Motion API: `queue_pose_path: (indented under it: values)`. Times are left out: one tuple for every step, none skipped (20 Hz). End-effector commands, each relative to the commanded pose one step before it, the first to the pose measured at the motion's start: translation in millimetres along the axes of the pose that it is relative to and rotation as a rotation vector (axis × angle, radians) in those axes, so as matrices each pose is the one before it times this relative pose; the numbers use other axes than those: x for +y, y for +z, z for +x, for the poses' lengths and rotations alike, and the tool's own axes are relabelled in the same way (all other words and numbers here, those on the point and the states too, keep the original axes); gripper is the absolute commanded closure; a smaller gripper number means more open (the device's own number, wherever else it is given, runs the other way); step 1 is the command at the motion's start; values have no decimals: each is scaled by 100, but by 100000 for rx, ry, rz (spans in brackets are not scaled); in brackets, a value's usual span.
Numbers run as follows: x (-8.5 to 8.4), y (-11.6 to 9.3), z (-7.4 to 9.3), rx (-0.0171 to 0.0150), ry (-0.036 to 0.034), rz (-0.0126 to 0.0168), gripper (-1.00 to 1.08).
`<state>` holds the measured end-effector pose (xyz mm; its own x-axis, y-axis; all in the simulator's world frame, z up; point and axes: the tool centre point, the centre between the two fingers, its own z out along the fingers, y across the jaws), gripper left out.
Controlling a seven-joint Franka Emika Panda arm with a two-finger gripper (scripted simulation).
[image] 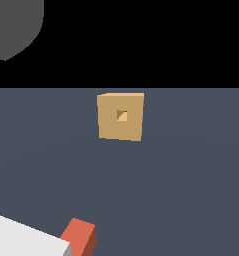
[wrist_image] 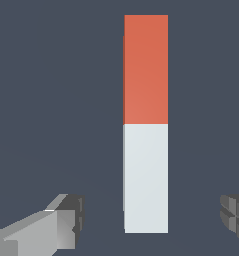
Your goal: Insert the peg into the horizontal hole in a box.
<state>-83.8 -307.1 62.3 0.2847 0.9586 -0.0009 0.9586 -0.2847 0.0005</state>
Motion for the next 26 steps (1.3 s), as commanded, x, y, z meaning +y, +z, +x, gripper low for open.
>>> queue_pose_path:
  values:
    - [-49,755,0,18,-4,112,-92]
    - [-7,429,-5,0,0,0,-92]
    - [-9,480,2,59,-16,-33,-92]
    - [-10,552,-6,0,0,0,-92]
    - [-8,543,-7,0,0,0,-92]
    - [-3,471,-7,0,0,0,-92]
    - [4,399,-9,0,0,0,-92]
    - [12,328,-11,0,0,0,-92]
    - [23,248,4,31,-30,-24,-92]
    - [25,190,-14,0,0,0,-92]
    - [27,126,-14,0,0,0,-92]
    - [22,69,-11,0,0,0,-92]
    - [15,14,24,0,-47,-12,-92]
    - [0,0,0,0,0,0,108]
    - [0,0,0,0,0,0,108]
    - [0,0,0,0,0,0,108]
    - [0,0,0,0,0,0,108]
    - [0,0,0,0,0,0,108]
    - [0,0,0,0,0,0,108]
    - [0,0,0,0,0,0,108]
    - [0,0,0,0,0,0,108]
    - [0,0,0,0,0,0,108]
    - [0,0,0,0,0,0,108]
    - [4,-10,12,0,0,0,108]
    - [-5,-10,35,0,0,0,108]
    - [-14,-29,104,0,0,0,108]
